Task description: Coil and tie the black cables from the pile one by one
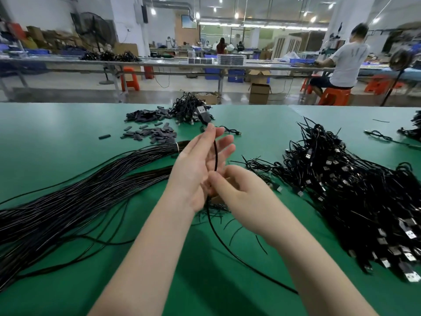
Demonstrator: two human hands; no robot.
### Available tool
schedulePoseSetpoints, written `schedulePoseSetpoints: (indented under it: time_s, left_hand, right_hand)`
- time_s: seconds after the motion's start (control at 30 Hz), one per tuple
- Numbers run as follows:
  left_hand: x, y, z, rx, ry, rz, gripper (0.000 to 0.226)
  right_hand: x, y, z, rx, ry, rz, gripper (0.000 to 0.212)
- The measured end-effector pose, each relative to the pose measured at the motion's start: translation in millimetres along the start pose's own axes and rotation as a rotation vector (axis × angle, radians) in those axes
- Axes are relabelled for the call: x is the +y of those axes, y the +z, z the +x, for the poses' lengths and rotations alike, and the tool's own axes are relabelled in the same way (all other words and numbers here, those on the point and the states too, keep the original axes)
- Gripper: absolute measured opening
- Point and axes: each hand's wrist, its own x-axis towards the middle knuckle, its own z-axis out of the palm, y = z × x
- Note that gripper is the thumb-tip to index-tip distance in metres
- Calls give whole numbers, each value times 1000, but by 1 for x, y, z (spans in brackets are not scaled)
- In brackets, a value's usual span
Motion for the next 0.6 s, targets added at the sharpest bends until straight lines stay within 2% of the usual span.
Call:
schedulePoseSetpoints:
  time_s: [0.17, 0.23, 0.33, 0.47, 0.6]
  left_hand:
    - [3, -18, 9, -60, -39, 69, 25]
    - [3, -20, 11, -103, -54, 113, 24]
    - [4, -22, 13, -182, -91, 120, 26]
    - [9, -27, 11, -308, -110, 327, 36]
    - [19, -31, 8, -345, -108, 323, 42]
  right_hand:
    - [21, 13, 16, 227, -41, -2, 23]
    - [21, 13, 19, 241, -143, -87, 12]
    - [22, 16, 20, 242, -285, -72, 15]
    - [19, 12, 17, 96, -288, 187, 17]
    - [20, 5, 16, -66, -239, 307, 20]
